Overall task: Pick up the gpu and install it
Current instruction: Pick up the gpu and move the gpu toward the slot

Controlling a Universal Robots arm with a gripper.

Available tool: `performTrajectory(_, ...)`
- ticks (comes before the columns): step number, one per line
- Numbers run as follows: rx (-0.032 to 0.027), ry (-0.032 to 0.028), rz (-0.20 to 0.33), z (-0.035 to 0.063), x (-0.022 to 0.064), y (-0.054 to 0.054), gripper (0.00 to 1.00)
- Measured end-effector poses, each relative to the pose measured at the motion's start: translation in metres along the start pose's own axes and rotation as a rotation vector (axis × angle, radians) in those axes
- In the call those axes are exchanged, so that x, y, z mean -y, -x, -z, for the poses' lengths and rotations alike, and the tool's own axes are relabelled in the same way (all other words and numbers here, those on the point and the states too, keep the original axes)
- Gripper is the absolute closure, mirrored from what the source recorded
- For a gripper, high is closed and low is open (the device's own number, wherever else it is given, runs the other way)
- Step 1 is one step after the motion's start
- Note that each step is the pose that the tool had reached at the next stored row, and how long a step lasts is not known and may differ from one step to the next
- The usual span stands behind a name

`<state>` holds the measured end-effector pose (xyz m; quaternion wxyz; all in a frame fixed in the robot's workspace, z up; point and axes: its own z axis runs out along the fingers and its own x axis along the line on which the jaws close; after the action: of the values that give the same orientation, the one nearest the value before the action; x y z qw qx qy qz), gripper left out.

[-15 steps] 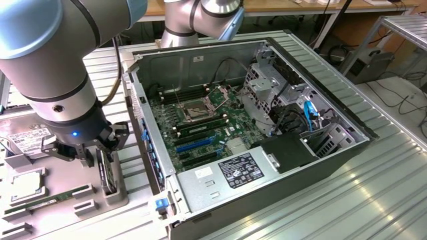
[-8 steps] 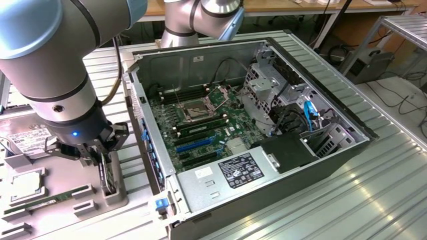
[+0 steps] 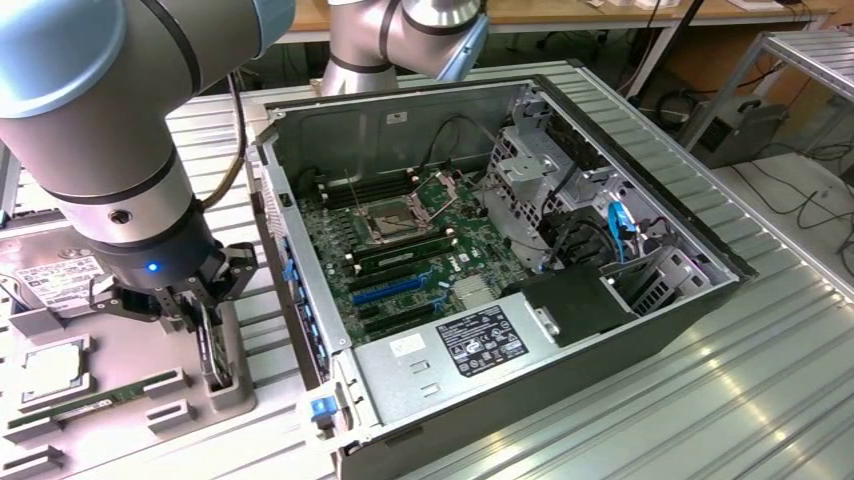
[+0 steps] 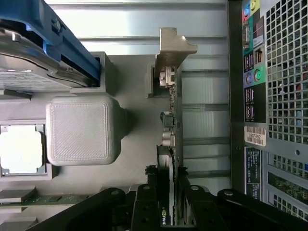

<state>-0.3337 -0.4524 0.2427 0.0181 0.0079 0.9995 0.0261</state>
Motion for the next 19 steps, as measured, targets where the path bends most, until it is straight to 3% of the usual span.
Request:
performTrajectory(16, 0.0000, 0.0005, 0.005, 0.0003, 0.0000, 0.0000, 0.74)
performTrajectory(19, -0.0002, 0.0034, 0.006, 0.0056, -0.0002, 0.0002, 0.74)
